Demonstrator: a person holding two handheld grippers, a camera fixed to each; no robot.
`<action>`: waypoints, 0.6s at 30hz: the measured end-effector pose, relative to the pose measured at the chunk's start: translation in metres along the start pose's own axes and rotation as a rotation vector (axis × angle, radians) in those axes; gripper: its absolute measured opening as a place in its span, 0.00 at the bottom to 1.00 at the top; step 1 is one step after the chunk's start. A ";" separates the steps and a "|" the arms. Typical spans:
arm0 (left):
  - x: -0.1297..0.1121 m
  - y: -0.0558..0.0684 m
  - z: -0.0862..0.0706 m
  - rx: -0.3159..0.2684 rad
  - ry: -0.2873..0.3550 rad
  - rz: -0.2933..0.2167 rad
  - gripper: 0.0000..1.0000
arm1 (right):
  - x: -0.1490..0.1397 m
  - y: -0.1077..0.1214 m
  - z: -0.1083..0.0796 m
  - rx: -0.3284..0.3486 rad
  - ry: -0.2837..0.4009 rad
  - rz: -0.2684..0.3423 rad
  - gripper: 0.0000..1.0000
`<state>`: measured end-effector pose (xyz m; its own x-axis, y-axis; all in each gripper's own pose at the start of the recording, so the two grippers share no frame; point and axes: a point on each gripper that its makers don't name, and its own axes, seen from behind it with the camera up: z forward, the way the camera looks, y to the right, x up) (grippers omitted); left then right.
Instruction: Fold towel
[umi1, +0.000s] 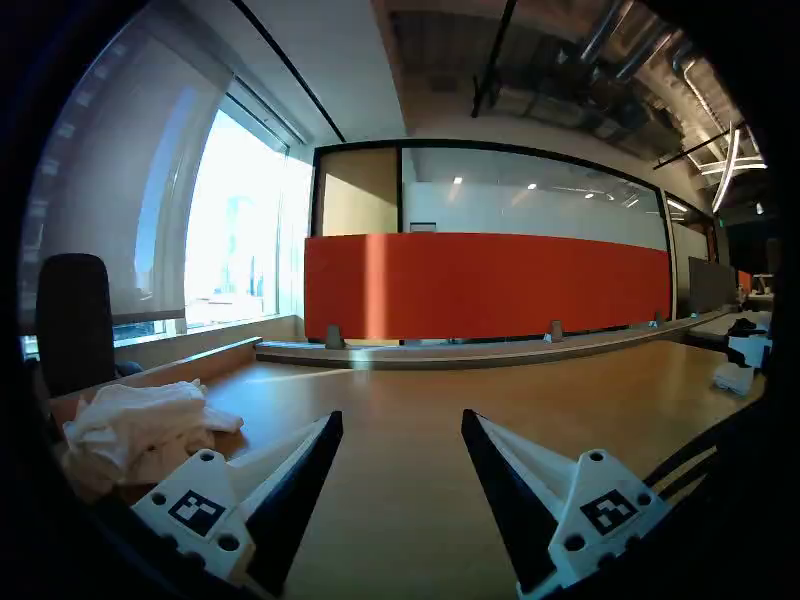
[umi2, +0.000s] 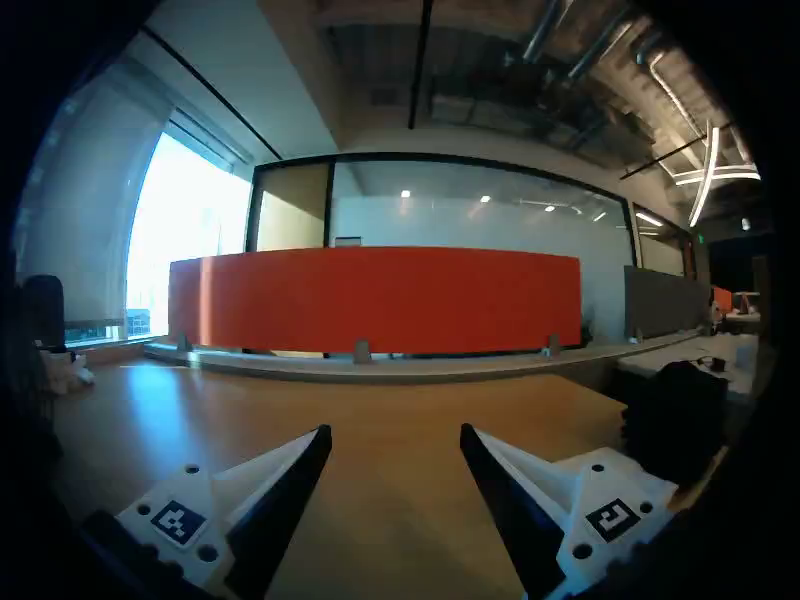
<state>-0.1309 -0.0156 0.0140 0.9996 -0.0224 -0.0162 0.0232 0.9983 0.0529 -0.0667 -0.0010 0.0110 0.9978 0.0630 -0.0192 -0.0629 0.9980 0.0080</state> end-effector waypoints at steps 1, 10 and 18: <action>0.000 0.000 0.000 0.000 0.000 0.000 0.87 | 0.000 0.000 0.000 0.000 0.000 0.000 0.99; 0.000 0.000 0.000 0.000 0.000 0.000 0.88 | 0.000 0.000 -0.001 0.001 0.000 0.000 0.99; 0.000 0.000 0.000 0.000 0.000 0.000 0.88 | 0.000 0.000 -0.001 0.001 0.000 0.001 0.99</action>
<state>-0.1311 -0.0158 0.0141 0.9996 -0.0224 -0.0163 0.0233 0.9983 0.0530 -0.0668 -0.0009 0.0099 0.9978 0.0637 -0.0191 -0.0636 0.9979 0.0093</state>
